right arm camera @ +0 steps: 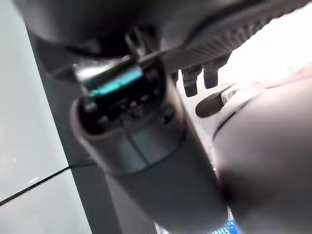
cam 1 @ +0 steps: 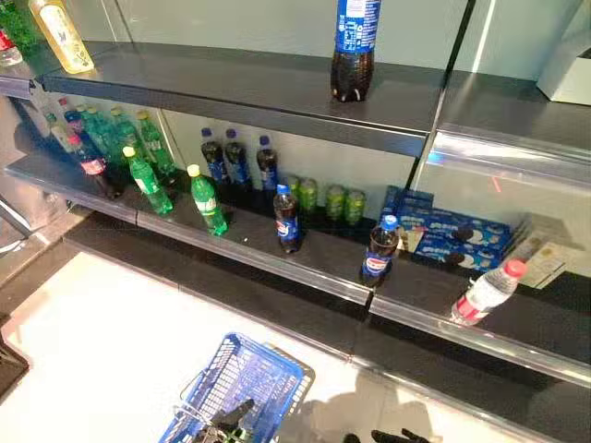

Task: Pick up the drink and place into the basket.

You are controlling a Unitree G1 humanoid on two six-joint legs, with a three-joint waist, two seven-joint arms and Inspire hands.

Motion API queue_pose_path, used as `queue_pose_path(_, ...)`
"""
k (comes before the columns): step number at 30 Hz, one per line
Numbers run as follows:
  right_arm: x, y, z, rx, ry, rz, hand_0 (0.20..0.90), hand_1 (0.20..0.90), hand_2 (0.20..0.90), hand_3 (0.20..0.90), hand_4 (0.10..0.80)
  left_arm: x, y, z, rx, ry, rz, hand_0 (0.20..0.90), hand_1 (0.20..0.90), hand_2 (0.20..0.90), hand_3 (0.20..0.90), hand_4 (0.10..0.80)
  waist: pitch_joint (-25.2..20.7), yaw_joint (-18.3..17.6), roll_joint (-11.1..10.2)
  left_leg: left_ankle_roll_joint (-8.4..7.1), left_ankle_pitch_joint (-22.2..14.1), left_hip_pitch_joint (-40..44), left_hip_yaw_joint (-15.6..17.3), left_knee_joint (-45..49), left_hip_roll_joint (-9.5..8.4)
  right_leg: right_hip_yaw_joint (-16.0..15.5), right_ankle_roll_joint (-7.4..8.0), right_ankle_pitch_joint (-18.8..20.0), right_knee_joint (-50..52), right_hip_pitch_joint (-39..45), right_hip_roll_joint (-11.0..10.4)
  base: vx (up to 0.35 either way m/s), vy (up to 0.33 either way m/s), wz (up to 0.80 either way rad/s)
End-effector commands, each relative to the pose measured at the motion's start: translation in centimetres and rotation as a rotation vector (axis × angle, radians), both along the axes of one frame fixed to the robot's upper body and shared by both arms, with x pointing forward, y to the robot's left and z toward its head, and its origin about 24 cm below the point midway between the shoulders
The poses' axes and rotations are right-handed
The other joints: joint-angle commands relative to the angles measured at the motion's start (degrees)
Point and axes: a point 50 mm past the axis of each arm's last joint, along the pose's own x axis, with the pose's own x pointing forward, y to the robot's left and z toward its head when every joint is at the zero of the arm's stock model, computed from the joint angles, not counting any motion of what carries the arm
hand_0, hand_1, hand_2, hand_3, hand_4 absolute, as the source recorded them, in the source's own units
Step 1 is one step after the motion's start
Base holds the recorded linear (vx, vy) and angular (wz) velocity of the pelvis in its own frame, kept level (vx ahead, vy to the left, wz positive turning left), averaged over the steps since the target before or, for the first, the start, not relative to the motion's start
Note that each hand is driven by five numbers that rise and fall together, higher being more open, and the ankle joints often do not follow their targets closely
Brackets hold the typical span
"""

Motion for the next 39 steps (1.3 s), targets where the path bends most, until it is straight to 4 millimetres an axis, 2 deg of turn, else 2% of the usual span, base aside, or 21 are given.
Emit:
queue_pose_path(1,0.1,0.9,-0.2,0.008,0.009,-0.032,0.9,0.9,0.9,0.9,0.8,-2.0,2.5,0.1,0.097,0.071,-0.09,0.3,0.3,0.3,0.2,0.1,0.1,0.2,-3.3,1.32,-0.5,0.3,1.4,-0.1,-0.34,3.4,4.26,1.9,-0.1,-0.1,-5.8,0.0,0.0,0.0)
queue_pose_path(3,0.1,0.7,-0.2,0.003,0.012,-0.037,0.9,0.9,0.9,0.9,0.8,-1.7,2.6,0.2,0.096,0.034,-0.084,0.3,0.3,0.3,0.2,0.1,0.0,0.1,-3.3,1.39,-0.8,0.7,1.5,-0.1,-0.3,3.6,4.38,1.9,-0.1,0.0,-6.1,0.0,0.0,0.0)
queue_pose_path(16,-0.4,0.3,-0.3,-0.021,0.037,-0.04,0.9,0.9,0.9,0.9,0.8,-1.9,2.4,0.1,0.095,0.054,-0.107,0.3,0.3,0.3,0.2,0.1,-0.5,0.4,-3.4,1.47,-1.1,0.8,1.4,-0.1,-0.31,3.3,4.62,1.9,-0.1,0.1,-6.3,0.0,0.0,0.0)
queue_pose_path(22,-0.1,0.4,-0.2,-0.054,0.032,0.034,0.9,0.9,0.9,0.9,0.8,-1.8,2.5,0.1,0.098,0.056,-0.116,0.3,0.3,0.3,0.2,0.1,-0.5,0.6,-3.5,1.5,-1.1,0.8,1.2,-0.1,-0.35,3.1,4.71,2.0,-0.1,0.2,-6.4,0.0,0.0,0.0)
queue_pose_path(24,0.5,0.2,0.0,-0.121,-0.002,0.107,0.9,0.9,0.9,0.9,0.8,-1.7,2.4,0.2,0.098,0.054,-0.12,0.3,0.3,0.3,0.2,0.1,-0.4,0.7,-3.6,1.55,-1.1,0.9,1.2,-0.1,-0.37,3.0,4.7,2.0,-0.1,0.4,-6.5,0.0,0.0,0.0)
queue_pose_path(26,1.6,0.1,0.4,-0.195,-0.059,0.206,0.9,0.9,0.9,0.9,0.8,-1.5,2.4,0.2,0.099,0.051,-0.125,0.3,0.3,0.3,0.2,0.1,-0.4,0.8,-3.6,1.57,-1.1,1.0,1.1,-0.1,-0.4,3.0,4.71,1.9,-0.1,0.5,-6.5,0.0,0.0,0.0)
queue_pose_path(28,4.4,0.5,1.3,-0.274,-0.19,0.321,0.9,0.9,0.9,0.9,0.8,-0.8,2.6,0.4,0.107,0.043,-0.137,0.3,0.3,0.3,0.2,0.1,-0.2,1.0,-4.0,1.53,-1.0,1.0,0.9,-0.1,-0.37,3.0,4.87,2.1,-0.1,0.5,-6.6,0.0,0.0,0.0)
queue_pose_path(29,4.4,0.5,1.3,-0.274,-0.189,0.321,0.9,0.9,0.9,0.9,0.8,-0.8,2.6,0.4,0.107,0.043,-0.137,0.3,0.3,0.3,0.2,0.1,-0.2,0.9,-4.0,1.53,-1.0,1.0,0.8,-0.1,-0.37,3.0,4.87,2.1,-0.1,0.5,-6.6,-0.042,-0.033,0.0)
queue_pose_path(30,6.5,1.0,2.3,-0.322,-0.281,0.403,0.9,0.9,0.9,0.9,0.8,-0.4,2.8,0.5,0.115,0.036,-0.143,0.3,0.3,0.3,0.2,0.1,0.0,0.9,-4.3,1.52,-0.9,0.8,0.8,-0.1,-0.3,3.0,4.96,2.2,-0.1,0.4,-6.6,-0.048,-0.039,0.0)
queue_pose_path(31,7.5,1.2,2.8,-0.337,-0.325,0.425,0.9,0.9,0.9,0.9,0.8,-0.1,2.9,0.6,0.118,0.033,-0.146,0.3,0.3,0.3,0.2,0.1,0.1,0.9,-4.4,1.55,-0.8,0.7,0.8,-0.1,-0.28,3.1,4.98,2.3,-0.1,0.2,-6.5,-0.048,-0.039,0.0)
queue_pose_path(32,7.5,1.2,2.8,-0.338,-0.324,0.425,0.9,0.9,0.9,0.9,0.8,-0.2,2.9,0.6,0.118,0.034,-0.146,0.3,0.3,0.3,0.2,0.1,0.1,0.9,-4.4,1.55,-0.8,0.7,0.8,-0.1,-0.28,3.1,4.98,2.3,-0.1,0.2,-6.5,-0.053,-0.034,0.0)
queue_pose_path(33,9.7,1.7,4.6,-0.344,-0.424,0.436,0.9,0.9,0.9,0.9,0.8,0.4,3.0,0.9,0.125,0.019,-0.147,0.3,0.3,0.3,0.2,0.1,0.3,0.7,-4.7,1.7,-0.7,0.5,0.7,-0.1,-0.22,3.3,5.02,2.4,-0.1,0.0,-6.4,-0.048,-0.034,0.0)
queue_pose_path(34,10.7,1.9,5.6,-0.354,-0.482,0.445,0.9,0.9,0.9,0.9,0.8,0.5,3.1,1.0,0.127,0.012,-0.145,0.3,0.3,0.3,0.2,0.1,0.4,0.5,-4.8,1.77,-0.7,0.5,0.6,-0.1,-0.2,3.4,5.04,2.4,-0.1,0.0,-6.4,-0.049,-0.036,-0.01)
queue_pose_path(35,10.8,1.9,5.7,-0.354,-0.488,0.443,0.9,0.9,0.9,0.9,0.8,0.5,3.1,1.0,0.127,0.011,-0.146,0.3,0.3,0.3,0.2,0.1,0.4,0.5,-4.8,1.78,-0.7,0.5,0.6,-0.1,-0.2,3.4,5.05,2.4,-0.1,0.0,-6.4,0.0,0.0,0.0)
queue_pose_path(36,12.1,2.1,7.5,-0.368,-0.587,0.45,0.9,0.9,0.9,0.9,0.8,0.5,3.2,1.1,0.13,0.006,-0.149,0.3,0.3,0.3,0.2,0.1,0.3,0.2,-4.9,1.86,-0.7,0.5,0.7,-0.1,-0.2,3.4,5.14,2.5,-0.1,-0.1,-6.4,0.0,0.0,0.0)
queue_pose_path(37,12.6,2.2,8.6,-0.383,-0.646,0.45,0.9,0.9,0.9,0.9,0.8,0.5,3.2,1.2,0.131,0.007,-0.147,0.3,0.3,0.3,0.2,0.1,0.2,0.1,-5.0,1.88,-0.7,0.5,0.7,-0.1,-0.21,3.5,5.21,2.5,-0.1,-0.1,-6.4,0.0,0.0,0.0)
queue_pose_path(38,12.6,2.1,8.5,-0.384,-0.645,0.45,0.9,0.9,0.9,0.9,0.8,0.4,3.2,1.2,0.131,0.008,-0.147,0.3,0.3,0.3,0.2,0.1,0.2,0.1,-5.0,1.88,-0.7,0.6,0.7,-0.1,-0.21,3.5,5.21,2.5,-0.1,-0.1,-6.4,0.0,0.0,0.0)
queue_pose_path(39,13.3,1.7,10.7,-0.429,-0.749,0.426,0.9,0.9,0.9,0.9,0.8,-0.2,3.2,1.2,0.133,0.014,-0.144,0.3,0.3,0.3,0.2,0.1,0.0,-0.4,-5.0,1.92,-0.9,0.7,0.8,-0.1,-0.22,3.7,5.33,2.5,-0.1,0.0,-6.3,0.0,0.0,0.0)
